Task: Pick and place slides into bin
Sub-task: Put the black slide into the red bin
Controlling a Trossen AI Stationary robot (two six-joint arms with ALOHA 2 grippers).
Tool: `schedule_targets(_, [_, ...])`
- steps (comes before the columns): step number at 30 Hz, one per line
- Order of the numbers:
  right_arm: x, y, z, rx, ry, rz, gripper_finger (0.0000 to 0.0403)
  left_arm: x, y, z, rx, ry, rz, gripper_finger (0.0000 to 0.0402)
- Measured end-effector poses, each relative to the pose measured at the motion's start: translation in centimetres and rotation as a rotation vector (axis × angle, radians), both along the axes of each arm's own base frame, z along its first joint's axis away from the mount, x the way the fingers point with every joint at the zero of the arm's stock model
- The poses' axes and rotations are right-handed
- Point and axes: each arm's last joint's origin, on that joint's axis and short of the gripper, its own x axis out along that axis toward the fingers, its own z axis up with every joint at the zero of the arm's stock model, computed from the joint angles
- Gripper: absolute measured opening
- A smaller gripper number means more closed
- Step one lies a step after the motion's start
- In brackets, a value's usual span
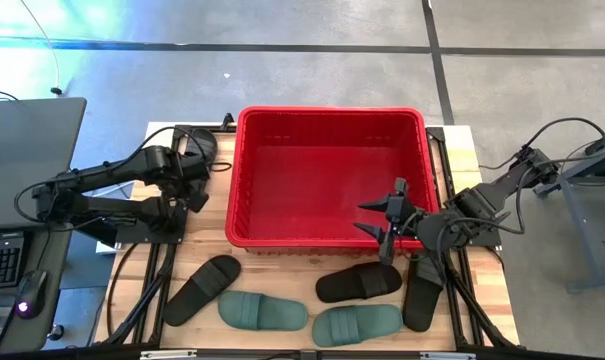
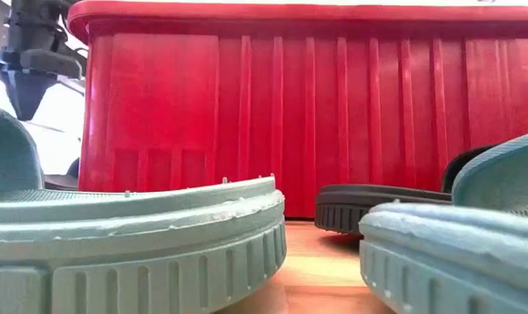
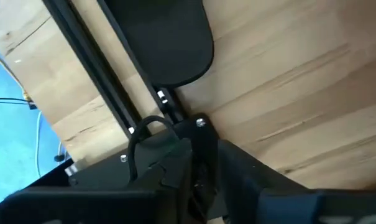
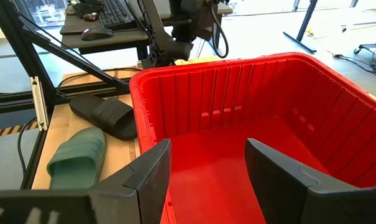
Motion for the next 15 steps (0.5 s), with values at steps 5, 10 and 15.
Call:
schedule_targets(5, [0.0, 0.0, 0.0, -0.014, 0.007, 0.007, 0.0197, -0.1, 0.2, 0.0, 0.054, 0.023, 0.064, 0.0115])
schedule_targets(10, [0.0, 0.0, 0.0, -0.009, 0.011, 0.019, 0.0197, -0.1, 0.3, 0.0, 0.095, -0.009, 0.241, 0.0137])
schedule_targets(15, [0.0, 0.1, -0.2, -0.004, 0.027, 0.043, 0.0197, 1.4, 1.1, -0.4, -0.014, -0.140, 0.250, 0.0126])
